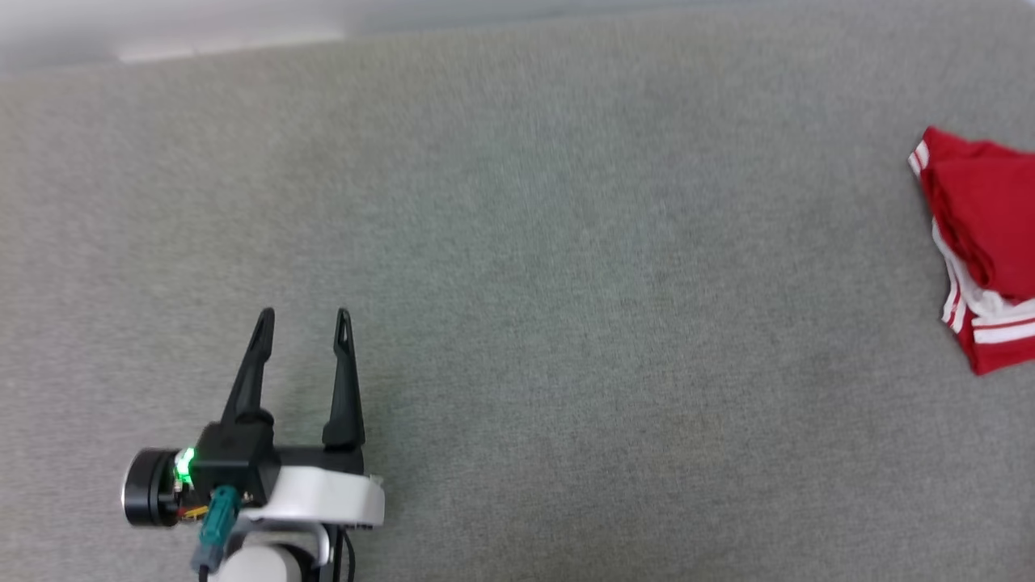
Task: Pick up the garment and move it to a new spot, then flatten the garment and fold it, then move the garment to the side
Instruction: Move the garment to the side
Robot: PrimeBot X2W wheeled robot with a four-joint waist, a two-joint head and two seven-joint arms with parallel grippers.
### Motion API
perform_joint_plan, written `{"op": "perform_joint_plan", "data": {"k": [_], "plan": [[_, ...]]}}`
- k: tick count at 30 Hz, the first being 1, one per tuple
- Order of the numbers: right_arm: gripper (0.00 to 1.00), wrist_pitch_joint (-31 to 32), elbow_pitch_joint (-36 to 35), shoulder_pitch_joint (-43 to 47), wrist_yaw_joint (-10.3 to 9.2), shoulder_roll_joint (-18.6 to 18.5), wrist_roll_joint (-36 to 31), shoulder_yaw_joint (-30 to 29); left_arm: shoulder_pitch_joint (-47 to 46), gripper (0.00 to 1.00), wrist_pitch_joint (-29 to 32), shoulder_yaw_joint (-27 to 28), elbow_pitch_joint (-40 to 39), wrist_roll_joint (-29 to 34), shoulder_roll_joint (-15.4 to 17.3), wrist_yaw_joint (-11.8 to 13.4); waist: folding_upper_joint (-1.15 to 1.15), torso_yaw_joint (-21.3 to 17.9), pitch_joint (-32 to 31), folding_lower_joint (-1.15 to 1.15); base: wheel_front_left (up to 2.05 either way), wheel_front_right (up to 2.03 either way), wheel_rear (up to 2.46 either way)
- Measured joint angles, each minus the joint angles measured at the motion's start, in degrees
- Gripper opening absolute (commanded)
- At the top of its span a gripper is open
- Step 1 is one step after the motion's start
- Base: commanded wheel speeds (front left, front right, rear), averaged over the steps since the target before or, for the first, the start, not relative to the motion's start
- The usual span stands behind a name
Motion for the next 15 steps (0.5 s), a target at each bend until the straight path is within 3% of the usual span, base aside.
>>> {"op": "perform_joint_plan", "data": {"k": [8,15], "plan": [[1.0,-15.48,-8.76,6.15,0.0,10.47,-9.02,-8.59,4.47,1.0,0.0,0.23,0.34,-0.87,-0.05,0.67,0.0,1.64,-6.86,-0.01,0.0,0.0,0.0],[1.0,-19.33,-20.72,17.59,0.0,20.98,-10.81,-11.13,6.94,1.0,0.0,0.13,0.92,-1.67,-0.07,1.11,0.0,4.23,-11.38,-0.01,0.0,0.0,0.0]]}}
